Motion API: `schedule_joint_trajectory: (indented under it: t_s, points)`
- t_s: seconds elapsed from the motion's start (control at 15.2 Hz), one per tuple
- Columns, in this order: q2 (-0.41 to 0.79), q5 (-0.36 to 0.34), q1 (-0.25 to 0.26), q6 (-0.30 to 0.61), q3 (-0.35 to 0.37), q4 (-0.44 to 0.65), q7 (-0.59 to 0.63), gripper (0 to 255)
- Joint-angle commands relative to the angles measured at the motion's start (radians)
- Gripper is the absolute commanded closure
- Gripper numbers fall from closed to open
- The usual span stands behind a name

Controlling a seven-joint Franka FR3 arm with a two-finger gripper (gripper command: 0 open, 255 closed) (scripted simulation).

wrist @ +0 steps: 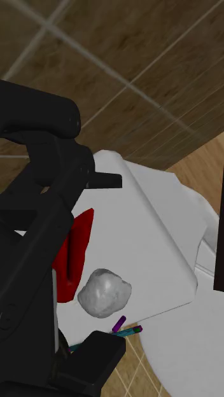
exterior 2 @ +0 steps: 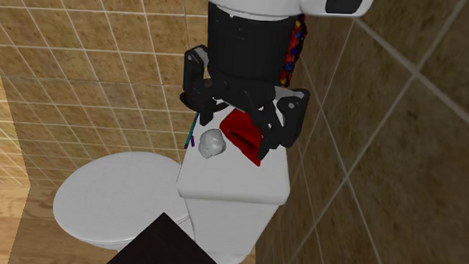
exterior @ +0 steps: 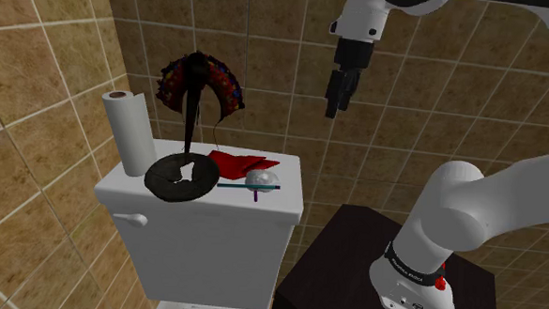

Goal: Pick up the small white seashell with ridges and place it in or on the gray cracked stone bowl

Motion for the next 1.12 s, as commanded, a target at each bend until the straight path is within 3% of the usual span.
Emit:
schedule_joint_trajectory:
  t_s: [0.0, 1.06]
  points:
    - [0.0, 0.0, 0.0, 0.0, 0.0, 0.0, 0.0, 0]
    - [0.353, -0.015, 0.227, 0.517, 0.127, -0.099, -0.361, 0]
